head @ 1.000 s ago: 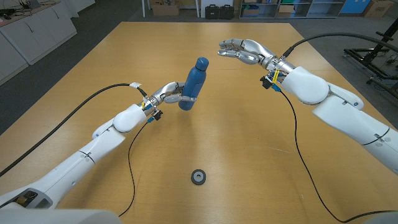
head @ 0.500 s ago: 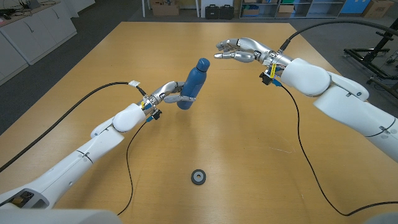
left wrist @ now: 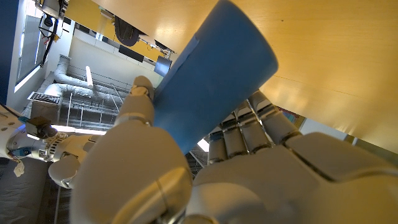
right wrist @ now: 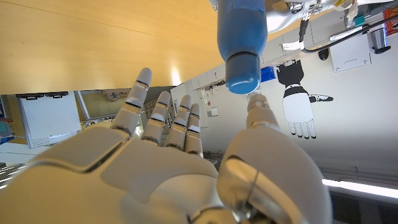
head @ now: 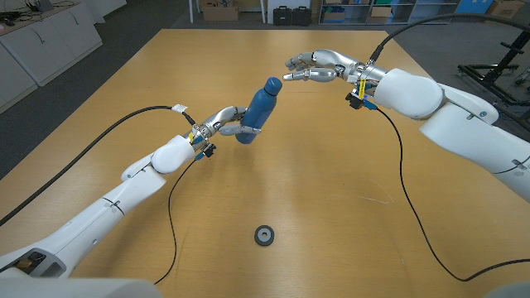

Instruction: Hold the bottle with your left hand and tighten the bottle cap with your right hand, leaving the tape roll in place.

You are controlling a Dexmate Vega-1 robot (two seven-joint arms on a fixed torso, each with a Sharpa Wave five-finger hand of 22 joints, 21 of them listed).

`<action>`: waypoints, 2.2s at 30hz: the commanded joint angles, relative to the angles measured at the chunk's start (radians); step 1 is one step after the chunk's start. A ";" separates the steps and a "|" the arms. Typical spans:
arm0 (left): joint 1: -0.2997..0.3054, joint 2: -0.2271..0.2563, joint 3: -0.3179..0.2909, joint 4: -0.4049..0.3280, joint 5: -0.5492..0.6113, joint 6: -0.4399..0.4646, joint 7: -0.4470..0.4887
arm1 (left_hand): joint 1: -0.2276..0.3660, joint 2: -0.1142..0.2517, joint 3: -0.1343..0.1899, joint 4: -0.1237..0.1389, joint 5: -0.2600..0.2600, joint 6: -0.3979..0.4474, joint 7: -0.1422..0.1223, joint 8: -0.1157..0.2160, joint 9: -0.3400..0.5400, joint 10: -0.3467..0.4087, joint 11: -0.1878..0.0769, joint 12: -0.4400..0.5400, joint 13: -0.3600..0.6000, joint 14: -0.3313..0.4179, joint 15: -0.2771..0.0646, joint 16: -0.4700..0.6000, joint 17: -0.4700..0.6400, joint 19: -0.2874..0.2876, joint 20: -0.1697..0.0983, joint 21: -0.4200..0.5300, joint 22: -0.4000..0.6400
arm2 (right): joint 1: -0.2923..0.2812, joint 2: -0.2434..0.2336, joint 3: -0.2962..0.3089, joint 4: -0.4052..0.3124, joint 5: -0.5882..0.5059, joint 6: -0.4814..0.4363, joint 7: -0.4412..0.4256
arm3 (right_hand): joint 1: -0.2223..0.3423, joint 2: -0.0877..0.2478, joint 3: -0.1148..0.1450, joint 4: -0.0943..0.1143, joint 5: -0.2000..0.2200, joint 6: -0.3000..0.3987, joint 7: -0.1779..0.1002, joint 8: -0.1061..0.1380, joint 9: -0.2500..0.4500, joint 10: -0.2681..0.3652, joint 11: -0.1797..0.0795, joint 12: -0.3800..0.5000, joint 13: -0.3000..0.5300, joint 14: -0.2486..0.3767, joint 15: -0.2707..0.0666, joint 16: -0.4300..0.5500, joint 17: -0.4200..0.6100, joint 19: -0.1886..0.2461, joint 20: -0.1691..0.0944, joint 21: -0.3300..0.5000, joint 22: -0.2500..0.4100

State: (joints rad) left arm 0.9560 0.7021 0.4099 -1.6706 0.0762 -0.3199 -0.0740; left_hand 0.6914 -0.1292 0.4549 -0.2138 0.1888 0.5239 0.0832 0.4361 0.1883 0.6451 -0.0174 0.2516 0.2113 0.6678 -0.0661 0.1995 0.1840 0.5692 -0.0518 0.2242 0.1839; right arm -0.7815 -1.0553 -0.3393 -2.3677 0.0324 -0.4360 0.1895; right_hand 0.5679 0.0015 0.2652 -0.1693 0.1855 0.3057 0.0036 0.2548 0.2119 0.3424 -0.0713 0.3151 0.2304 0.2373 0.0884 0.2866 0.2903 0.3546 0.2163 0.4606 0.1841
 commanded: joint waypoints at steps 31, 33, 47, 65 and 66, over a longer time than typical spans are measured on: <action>-0.010 -0.017 0.016 -0.012 0.005 0.047 0.007 | 0.061 0.101 0.062 0.047 0.007 0.171 -0.165 0.002 0.005 0.092 -0.085 -0.007 0.008 0.002 -0.155 -0.001 0.006 0.002 -0.135 -0.001 0.002 | 0.125 0.003 -0.101 -0.027 -0.132 -0.086 0.156 | 0.096 -0.030 0.007 0.012 0.028 0.039 -0.090 0.016 0.016 0.034 -0.045 0.021 0.007 0.081 -0.042 0.011 -0.010 0.093 -0.001 0.007 0.003; -0.012 -0.019 0.017 -0.007 0.003 0.047 0.006 | 0.062 0.101 0.062 0.048 0.007 0.171 -0.165 0.002 0.005 0.093 -0.088 -0.007 0.008 0.002 -0.155 -0.001 0.007 0.002 -0.135 -0.001 0.002 | 0.126 0.007 -0.099 -0.025 -0.129 -0.083 0.162 | 0.098 -0.027 0.006 0.014 0.029 0.055 -0.088 0.022 0.017 0.047 -0.053 0.025 0.006 0.097 -0.047 0.017 -0.009 0.098 -0.001 0.007 0.003; -0.030 -0.027 0.033 0.013 0.002 0.040 -0.008 | 0.061 0.103 0.064 0.049 0.007 0.170 -0.164 -0.001 0.005 0.092 -0.087 -0.009 0.010 0.001 -0.154 -0.002 0.007 0.000 -0.133 -0.002 0.003 | 0.151 0.041 -0.130 -0.011 -0.166 -0.092 0.172 | 0.126 -0.020 0.007 0.015 0.033 0.093 -0.095 0.033 0.019 0.091 -0.062 0.038 -0.002 0.165 -0.070 0.041 -0.009 0.157 -0.005 0.018 0.003; -0.026 -0.027 0.029 0.012 -0.007 0.032 -0.010 | 0.061 0.107 0.068 0.050 0.007 0.173 -0.162 -0.002 0.006 0.092 -0.085 -0.010 0.012 0.002 -0.155 -0.001 0.008 0.001 -0.131 -0.002 0.003 | 0.154 0.056 -0.135 -0.008 -0.182 -0.112 0.187 | 0.142 -0.006 0.005 0.020 0.036 0.145 -0.102 0.048 0.019 0.144 -0.068 0.052 -0.010 0.214 -0.088 0.062 -0.003 0.204 -0.018 0.025 0.003; -0.026 -0.027 0.029 0.013 -0.009 0.031 -0.011 | 0.061 0.107 0.068 0.050 0.007 0.173 -0.163 -0.002 0.006 0.093 -0.085 -0.010 0.012 0.003 -0.155 -0.001 0.008 0.002 -0.130 -0.002 0.003 | 0.153 0.055 -0.133 -0.010 -0.182 -0.114 0.187 | 0.142 -0.007 0.004 0.019 0.036 0.145 -0.102 0.048 0.019 0.143 -0.069 0.051 -0.010 0.214 -0.090 0.061 -0.004 0.203 -0.019 0.024 0.003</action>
State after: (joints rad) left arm 0.9285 0.6763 0.4413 -1.6609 0.0772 -0.2795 -0.0827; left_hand 0.6914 -0.1292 0.4586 -0.2176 0.1926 0.5232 0.0825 0.4272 0.1883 0.6455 -0.0177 0.2437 0.2211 0.6679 -0.0660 0.1997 0.1883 0.5692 -0.0517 0.2242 0.1836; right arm -0.6315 -1.0033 -0.4697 -2.3740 -0.1384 -0.5337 0.3637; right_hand 0.6980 -0.0024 0.2665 -0.1512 0.2150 0.4434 -0.0946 0.3002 0.2304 0.4827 -0.1380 0.3631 0.2182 0.4404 0.0001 0.3410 0.2859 0.5458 0.1966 0.4810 0.1837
